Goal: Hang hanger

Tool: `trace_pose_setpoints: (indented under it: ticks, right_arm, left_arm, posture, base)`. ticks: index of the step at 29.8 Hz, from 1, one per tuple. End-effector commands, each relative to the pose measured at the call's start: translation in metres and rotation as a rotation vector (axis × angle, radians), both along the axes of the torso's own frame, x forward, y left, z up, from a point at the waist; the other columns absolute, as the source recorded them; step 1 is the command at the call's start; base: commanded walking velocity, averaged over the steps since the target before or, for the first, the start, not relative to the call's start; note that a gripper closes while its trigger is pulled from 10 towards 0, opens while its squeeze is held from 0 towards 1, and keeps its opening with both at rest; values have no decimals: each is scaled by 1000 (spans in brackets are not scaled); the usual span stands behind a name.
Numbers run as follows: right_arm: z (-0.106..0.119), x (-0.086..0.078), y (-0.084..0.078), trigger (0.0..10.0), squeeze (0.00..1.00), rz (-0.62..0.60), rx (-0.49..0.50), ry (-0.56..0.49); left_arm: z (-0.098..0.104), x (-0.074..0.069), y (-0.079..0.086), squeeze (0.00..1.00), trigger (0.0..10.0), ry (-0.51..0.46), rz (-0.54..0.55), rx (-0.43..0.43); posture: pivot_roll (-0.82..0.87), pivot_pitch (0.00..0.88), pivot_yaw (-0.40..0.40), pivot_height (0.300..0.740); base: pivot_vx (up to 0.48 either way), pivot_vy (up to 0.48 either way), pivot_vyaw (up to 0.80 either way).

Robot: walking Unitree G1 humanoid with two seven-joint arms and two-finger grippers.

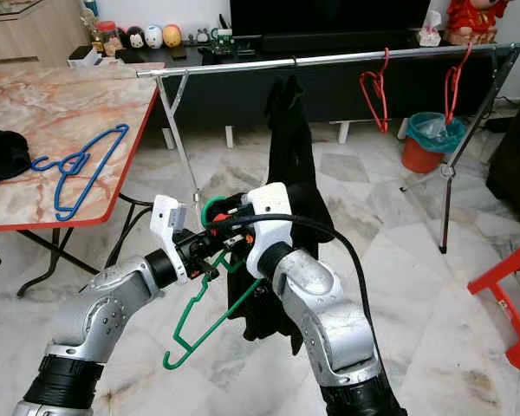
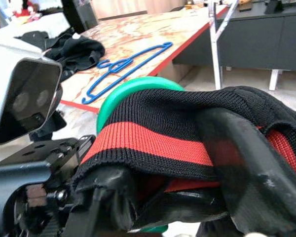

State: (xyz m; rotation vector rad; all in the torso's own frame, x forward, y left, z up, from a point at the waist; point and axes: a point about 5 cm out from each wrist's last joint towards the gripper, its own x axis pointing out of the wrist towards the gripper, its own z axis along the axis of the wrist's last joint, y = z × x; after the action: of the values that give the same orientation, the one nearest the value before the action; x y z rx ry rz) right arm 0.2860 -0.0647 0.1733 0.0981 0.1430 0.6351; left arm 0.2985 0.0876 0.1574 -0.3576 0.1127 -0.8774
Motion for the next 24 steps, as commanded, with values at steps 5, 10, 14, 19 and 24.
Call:
trace_pose_setpoints:
  ticks: [5, 10, 14, 19, 24]
  right_arm:
    - [-4, 3, 1, 10000, 1000, -17, 12, 47]
    - [-10, -8, 8, 10000, 1000, 52, 3, 67]
    - [-15, -19, 11, 10000, 1000, 100, -4, 88]
    - [-20, -29, 13, 10000, 1000, 139, -8, 107]
    - [-24, -35, 13, 10000, 1000, 156, -13, 125]
  left_arm:
    - [20, 5, -3, 0, 10000, -99, 13, -58]
    - [20, 7, -2, 0, 10000, -103, 40, -54]
    - [22, 10, 1, 0, 10000, -112, 77, -54]
    - [23, 14, 4, 0, 10000, -116, 120, -67]
    - [24, 18, 6, 0, 10000, -120, 160, -70]
  posture:
    - [3, 29, 23, 740]
    - [1, 31, 23, 740]
    - [-1, 36, 21, 740]
    - [-5, 36, 22, 740]
    - [-5, 36, 23, 740]
  base:
    - [0, 0, 0]
    - [0, 0, 0]
    - [0, 0, 0]
    - [0, 0, 0]
    - [0, 0, 0]
